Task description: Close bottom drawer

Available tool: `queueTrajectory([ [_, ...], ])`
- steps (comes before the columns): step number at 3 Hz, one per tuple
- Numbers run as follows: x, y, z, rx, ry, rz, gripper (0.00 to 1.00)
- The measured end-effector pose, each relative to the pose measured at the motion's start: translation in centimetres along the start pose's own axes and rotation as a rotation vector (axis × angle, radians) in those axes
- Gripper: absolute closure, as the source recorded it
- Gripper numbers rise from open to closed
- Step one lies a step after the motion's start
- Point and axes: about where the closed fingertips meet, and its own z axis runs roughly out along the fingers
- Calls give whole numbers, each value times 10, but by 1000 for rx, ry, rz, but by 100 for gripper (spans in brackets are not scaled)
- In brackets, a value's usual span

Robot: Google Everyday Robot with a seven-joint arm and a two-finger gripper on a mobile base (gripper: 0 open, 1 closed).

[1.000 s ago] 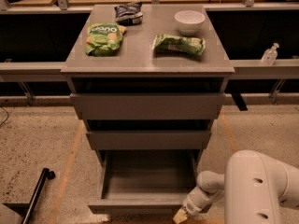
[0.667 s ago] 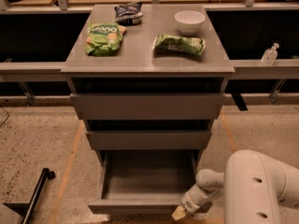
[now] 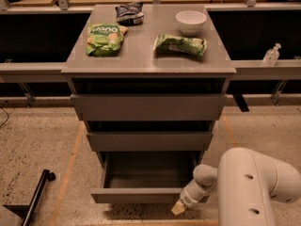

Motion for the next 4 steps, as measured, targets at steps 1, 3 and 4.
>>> queueTrajectory([
  [1, -14, -11, -2, 73, 19, -15, 100],
  [3, -31, -44, -3, 159, 41, -34, 100],
  [4, -47, -51, -5, 204, 25, -60, 100],
])
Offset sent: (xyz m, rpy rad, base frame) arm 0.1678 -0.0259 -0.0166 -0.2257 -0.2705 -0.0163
